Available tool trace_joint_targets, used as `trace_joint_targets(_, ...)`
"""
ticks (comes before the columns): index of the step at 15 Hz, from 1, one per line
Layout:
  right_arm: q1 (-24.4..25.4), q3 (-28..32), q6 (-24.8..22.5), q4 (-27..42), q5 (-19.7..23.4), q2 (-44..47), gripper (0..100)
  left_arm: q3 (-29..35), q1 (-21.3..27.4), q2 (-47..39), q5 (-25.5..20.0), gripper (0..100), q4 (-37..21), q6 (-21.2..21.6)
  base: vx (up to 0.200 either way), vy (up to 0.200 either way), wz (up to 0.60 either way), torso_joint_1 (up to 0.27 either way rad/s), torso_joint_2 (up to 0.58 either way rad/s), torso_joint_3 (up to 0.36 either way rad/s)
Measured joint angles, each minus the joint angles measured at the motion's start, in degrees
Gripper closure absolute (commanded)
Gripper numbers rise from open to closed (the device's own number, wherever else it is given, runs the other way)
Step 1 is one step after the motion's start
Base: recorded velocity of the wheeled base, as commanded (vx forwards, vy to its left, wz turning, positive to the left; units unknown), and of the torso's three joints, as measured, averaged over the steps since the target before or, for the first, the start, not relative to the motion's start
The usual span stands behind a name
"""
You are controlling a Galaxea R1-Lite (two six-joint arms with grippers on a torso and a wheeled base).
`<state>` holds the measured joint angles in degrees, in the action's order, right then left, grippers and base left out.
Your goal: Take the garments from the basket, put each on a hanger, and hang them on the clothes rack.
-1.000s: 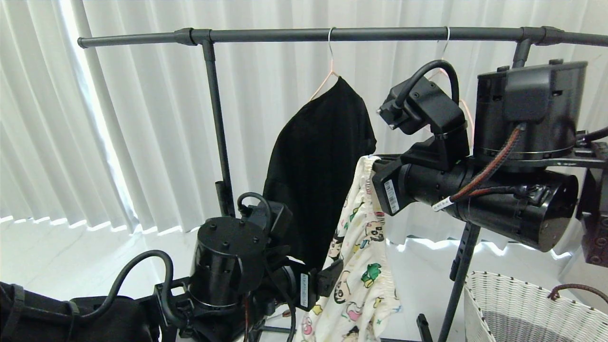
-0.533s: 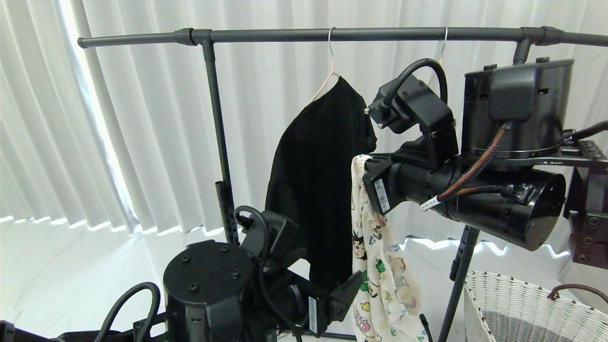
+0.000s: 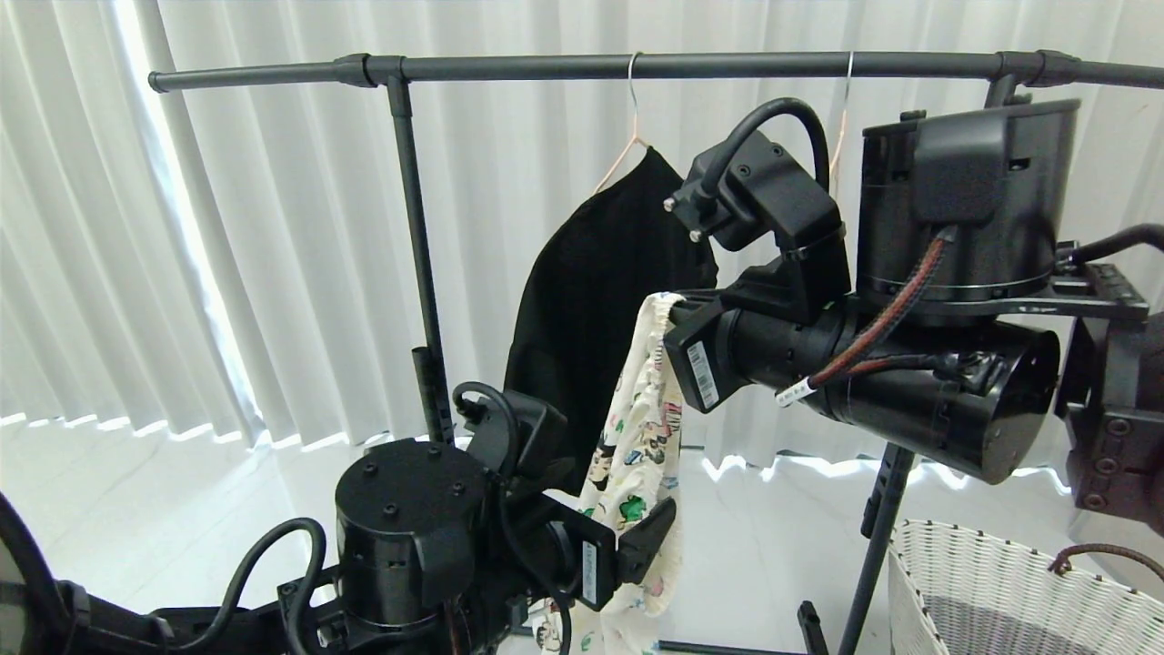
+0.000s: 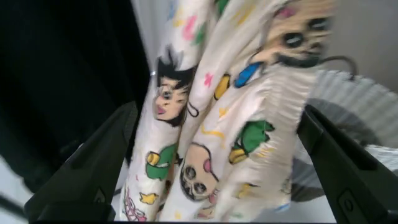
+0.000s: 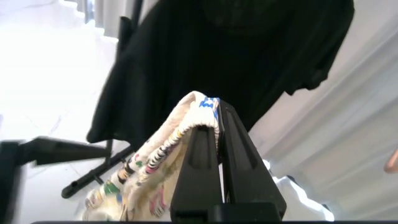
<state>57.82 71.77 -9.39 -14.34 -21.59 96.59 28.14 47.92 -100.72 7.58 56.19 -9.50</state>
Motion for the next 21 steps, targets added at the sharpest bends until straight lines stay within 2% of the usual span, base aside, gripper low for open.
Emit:
trace_joint_targets(4, 0.48, 0.06, -0.29, 0.02, -0.13, -0.06, 100, -4.85, -1.1, -1.62, 2.86, 0, -0.02, 3.62, 0.0, 0.0, 0.0, 0.0, 0.0, 0.0)
trace_joint_targets(12, 1.18, -0.18, -0.27, 0.24, -0.13, -1.17, 100, -8.3, -5.39, -1.95, 3.22, 0, 0.09, 4.06, 0.0, 0.0, 0.0, 0.0, 0.0, 0.0)
trace_joint_targets(13, 1.13, -0.24, -0.27, 0.22, -0.11, -1.35, 100, -8.81, -5.39, -1.88, 3.19, 100, 0.24, 4.13, 0.0, 0.0, 0.0, 0.0, 0.0, 0.0)
trace_joint_targets(17, 0.83, -0.55, -0.27, 0.28, -0.11, -1.69, 100, -9.45, -5.39, -1.45, 3.5, 100, 0.33, 5.03, 0.0, 0.0, 0.0, 0.0, 0.0, 0.0)
trace_joint_targets(21, -1.68, -3.69, -0.27, 1.51, -0.79, -2.88, 100, -9.73, -5.21, 0.13, 6.81, 100, 0.39, 13.98, 0.0, 0.0, 0.0, 0.0, 0.0, 0.0)
